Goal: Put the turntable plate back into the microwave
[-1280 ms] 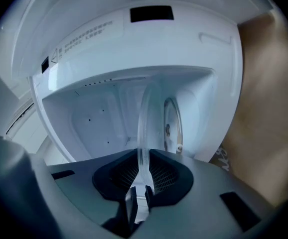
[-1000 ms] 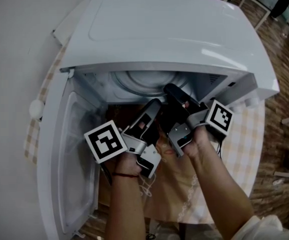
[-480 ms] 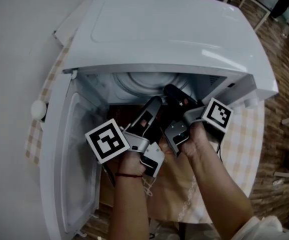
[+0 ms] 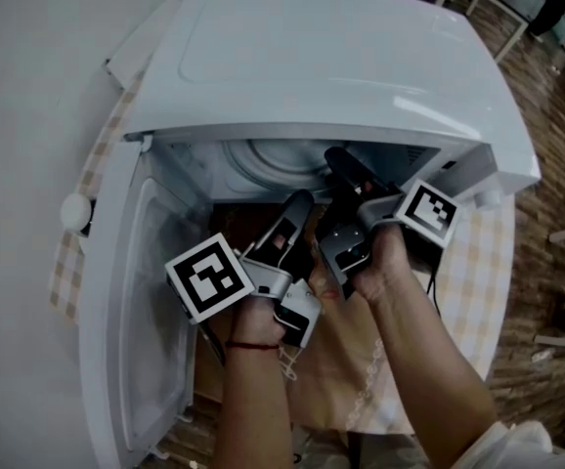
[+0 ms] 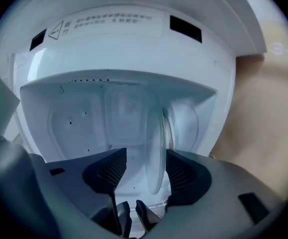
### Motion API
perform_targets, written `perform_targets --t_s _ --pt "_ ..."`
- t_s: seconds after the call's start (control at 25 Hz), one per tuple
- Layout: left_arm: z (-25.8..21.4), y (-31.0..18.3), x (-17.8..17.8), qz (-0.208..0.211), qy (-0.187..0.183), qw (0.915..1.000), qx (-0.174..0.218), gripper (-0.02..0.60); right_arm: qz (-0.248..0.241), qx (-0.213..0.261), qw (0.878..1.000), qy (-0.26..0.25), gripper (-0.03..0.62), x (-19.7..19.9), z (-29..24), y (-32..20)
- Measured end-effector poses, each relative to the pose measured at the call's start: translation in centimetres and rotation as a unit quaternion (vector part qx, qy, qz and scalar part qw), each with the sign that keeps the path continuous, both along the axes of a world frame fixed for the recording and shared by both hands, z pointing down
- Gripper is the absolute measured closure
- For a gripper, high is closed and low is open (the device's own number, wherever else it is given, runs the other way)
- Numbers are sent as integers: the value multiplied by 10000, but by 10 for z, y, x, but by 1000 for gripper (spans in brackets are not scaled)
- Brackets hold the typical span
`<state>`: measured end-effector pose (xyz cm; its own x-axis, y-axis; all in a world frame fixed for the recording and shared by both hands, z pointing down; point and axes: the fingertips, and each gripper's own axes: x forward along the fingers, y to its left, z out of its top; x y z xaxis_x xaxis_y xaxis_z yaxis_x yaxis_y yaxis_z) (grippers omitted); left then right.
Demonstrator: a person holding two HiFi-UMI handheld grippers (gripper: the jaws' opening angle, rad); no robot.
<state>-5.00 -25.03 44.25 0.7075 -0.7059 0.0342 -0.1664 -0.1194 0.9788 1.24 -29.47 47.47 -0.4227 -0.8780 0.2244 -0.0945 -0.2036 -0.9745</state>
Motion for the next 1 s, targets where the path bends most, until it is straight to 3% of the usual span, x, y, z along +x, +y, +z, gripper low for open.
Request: perform_targets --t_s 0.4,0.6,1.0 --pt "-1 2 -1 -25 -30 10000 -14 523 215 -281 9988 351 344 7 5 -5" --pt "1 3 0 -40 -111 9999 -69 524 855 -435 9943 466 345 17 5 -11" --pt "5 2 -9 -221 -279 9992 -172 523 947 -392 9871 1232 345 28 6 -19"
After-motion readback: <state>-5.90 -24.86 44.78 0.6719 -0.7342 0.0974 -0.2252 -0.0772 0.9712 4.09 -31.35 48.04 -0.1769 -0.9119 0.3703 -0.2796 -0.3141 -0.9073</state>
